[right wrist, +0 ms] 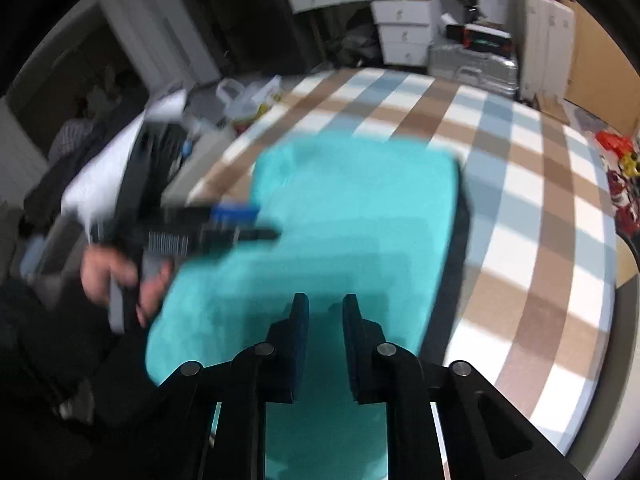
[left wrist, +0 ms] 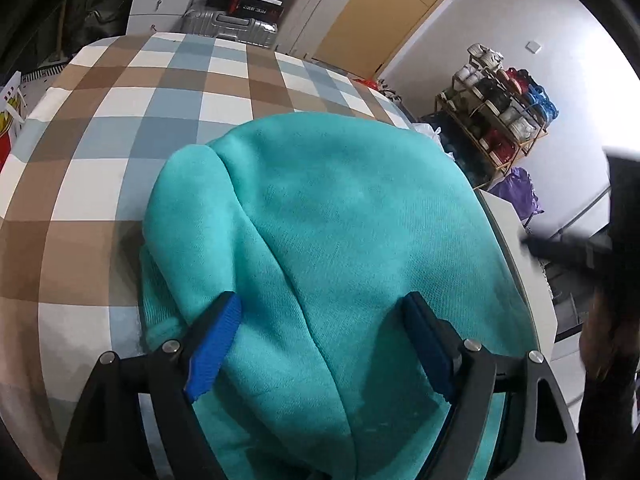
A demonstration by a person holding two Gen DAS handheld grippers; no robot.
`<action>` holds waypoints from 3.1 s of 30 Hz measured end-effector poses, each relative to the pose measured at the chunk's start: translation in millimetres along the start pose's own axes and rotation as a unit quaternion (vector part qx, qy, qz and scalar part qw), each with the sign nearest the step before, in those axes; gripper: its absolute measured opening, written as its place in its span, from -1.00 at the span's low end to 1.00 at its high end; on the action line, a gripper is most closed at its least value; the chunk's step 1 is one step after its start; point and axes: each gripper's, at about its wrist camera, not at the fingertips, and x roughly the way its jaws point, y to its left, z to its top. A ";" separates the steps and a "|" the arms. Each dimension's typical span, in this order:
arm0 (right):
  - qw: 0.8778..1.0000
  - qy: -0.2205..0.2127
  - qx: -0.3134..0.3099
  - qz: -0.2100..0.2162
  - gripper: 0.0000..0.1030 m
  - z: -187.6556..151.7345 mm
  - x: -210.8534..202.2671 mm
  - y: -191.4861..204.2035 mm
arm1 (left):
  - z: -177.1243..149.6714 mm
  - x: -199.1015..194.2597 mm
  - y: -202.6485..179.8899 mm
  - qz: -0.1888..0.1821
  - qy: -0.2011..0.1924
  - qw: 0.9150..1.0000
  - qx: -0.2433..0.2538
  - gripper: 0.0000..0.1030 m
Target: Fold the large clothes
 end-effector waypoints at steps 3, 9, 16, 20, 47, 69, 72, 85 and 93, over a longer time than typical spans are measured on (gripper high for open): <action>0.999 -0.008 0.034 -0.006 -0.61 41.4 14.2 -13.7 | 1.7 0.0 2.2 -0.001 -0.004 1.000 0.001 0.54; 0.997 0.056 0.021 -0.054 -0.67 83.5 101.1 -22.1 | 11.4 8.9 -0.1 0.010 -0.005 1.000 0.011 0.55; 0.996 0.076 0.031 -0.027 -0.70 79.0 109.4 -33.8 | 11.0 6.5 2.5 0.000 0.002 1.000 0.018 0.55; 0.998 0.055 0.016 0.015 -0.69 63.9 56.2 -26.4 | 10.8 6.3 0.0 0.008 0.002 1.000 0.019 0.55; 0.998 0.047 -0.038 0.020 -0.80 -119.3 48.4 141.7 | 13.1 6.2 4.8 -0.011 0.008 1.000 0.014 0.55; 0.977 -0.166 0.129 0.043 0.46 -137.5 -28.3 80.8 | -80.2 -38.8 26.6 -0.026 0.035 0.985 -0.167 0.59; 0.969 -0.193 0.151 -0.026 0.46 -116.8 -47.1 38.1 | -66.1 -31.3 15.4 -0.027 0.040 0.987 -0.155 0.59; 0.953 -0.111 0.276 0.054 0.37 -134.1 -2.1 -25.3 | 32.6 5.6 -23.9 -0.120 0.081 0.989 -0.017 0.59; 0.938 -0.165 0.303 0.035 0.37 -139.0 -6.3 -30.0 | 20.5 -19.3 7.4 -0.017 0.109 0.994 -0.024 0.62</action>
